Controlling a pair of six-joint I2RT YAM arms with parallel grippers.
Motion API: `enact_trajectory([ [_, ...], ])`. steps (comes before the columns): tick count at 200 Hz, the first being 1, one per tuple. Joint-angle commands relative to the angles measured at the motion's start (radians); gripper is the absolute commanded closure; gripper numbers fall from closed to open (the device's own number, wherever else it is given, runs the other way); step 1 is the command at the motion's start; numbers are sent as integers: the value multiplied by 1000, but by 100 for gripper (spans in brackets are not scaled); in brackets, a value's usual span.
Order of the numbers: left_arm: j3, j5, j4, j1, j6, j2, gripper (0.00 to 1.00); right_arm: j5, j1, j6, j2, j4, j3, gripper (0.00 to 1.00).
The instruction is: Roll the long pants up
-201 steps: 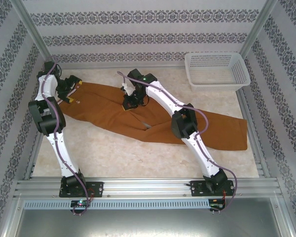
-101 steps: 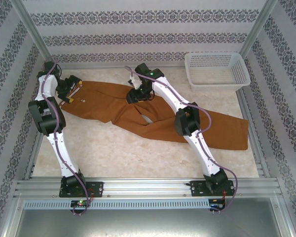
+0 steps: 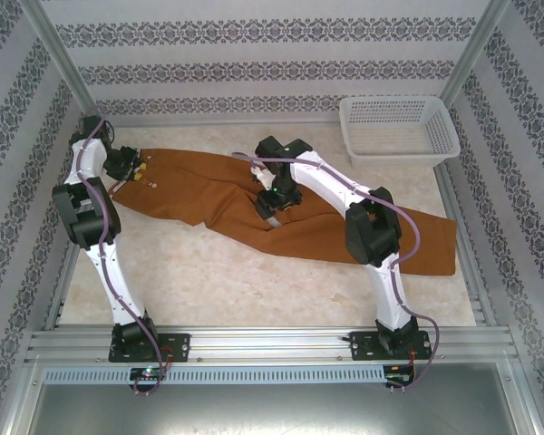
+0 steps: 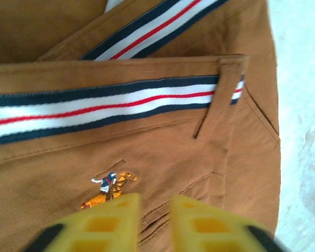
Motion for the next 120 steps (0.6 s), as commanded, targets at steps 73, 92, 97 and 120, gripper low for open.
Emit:
enact_trajectory([
  [73, -13, 25, 1, -1, 28, -48, 0, -17, 70, 39, 159, 31, 136, 41],
  [92, -17, 25, 3, -1, 28, -46, 0, -6, 75, 40, 184, 24, 172, 41],
  [97, -19, 25, 3, -1, 27, -46, 0, -1, 75, 38, 191, 21, 178, 41],
  [120, -20, 25, 3, -2, 29, -46, 0, 13, 75, 30, 216, 12, 194, 41],
])
